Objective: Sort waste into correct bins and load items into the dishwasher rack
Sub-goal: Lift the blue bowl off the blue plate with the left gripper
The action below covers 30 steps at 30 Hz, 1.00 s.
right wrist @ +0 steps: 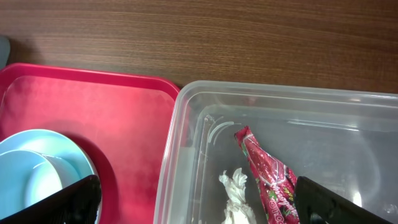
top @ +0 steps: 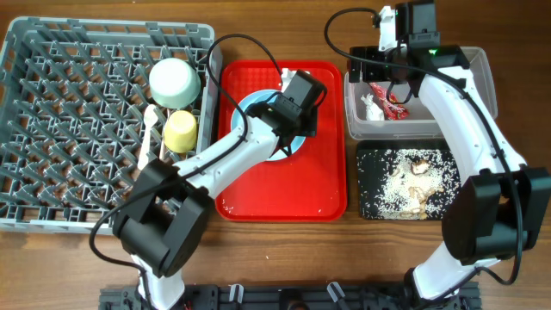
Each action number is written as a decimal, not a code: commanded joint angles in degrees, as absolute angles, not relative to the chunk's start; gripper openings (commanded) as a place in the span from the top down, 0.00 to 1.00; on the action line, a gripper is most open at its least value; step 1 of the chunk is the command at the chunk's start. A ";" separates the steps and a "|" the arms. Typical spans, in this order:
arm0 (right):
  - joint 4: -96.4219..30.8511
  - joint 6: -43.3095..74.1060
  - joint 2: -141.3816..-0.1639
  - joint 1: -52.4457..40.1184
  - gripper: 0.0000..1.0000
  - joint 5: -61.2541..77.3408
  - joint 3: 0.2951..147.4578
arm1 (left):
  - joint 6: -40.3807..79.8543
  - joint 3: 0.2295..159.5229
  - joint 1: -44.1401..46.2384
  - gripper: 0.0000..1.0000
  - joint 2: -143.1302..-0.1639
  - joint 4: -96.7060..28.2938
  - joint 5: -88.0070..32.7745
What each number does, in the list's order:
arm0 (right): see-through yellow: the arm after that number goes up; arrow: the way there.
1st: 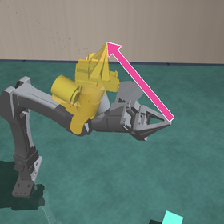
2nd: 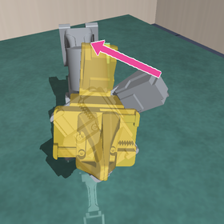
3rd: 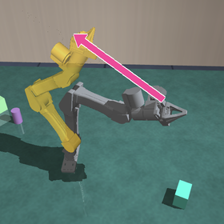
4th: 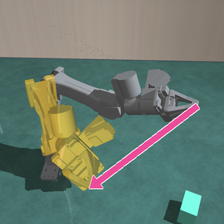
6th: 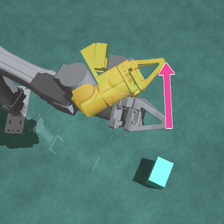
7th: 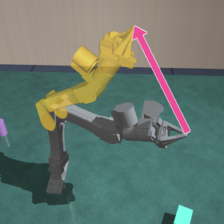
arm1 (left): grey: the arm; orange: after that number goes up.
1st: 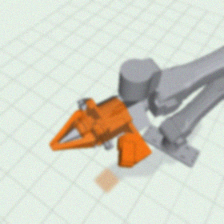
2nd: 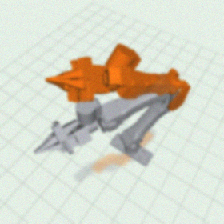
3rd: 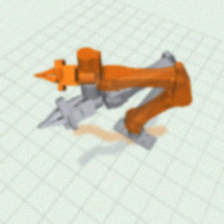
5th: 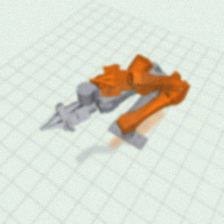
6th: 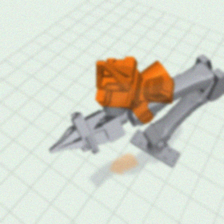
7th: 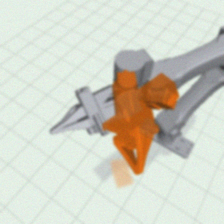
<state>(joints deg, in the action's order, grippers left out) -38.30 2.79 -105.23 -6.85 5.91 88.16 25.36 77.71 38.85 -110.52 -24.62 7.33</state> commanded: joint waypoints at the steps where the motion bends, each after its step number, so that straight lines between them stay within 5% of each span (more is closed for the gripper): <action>1: -38.17 3.14 -105.65 -7.05 0.00 5.41 88.38 | 24.21 77.45 38.79 0.72 -112.31 -25.10 9.10; 27: -38.17 3.16 -105.65 -7.05 0.00 5.41 88.38 | 24.23 77.45 38.79 0.78 -115.52 -29.21 9.10; 30: -38.17 3.16 -105.65 -7.05 0.00 5.41 88.38 | 24.23 77.45 38.79 0.86 -115.63 -29.15 9.15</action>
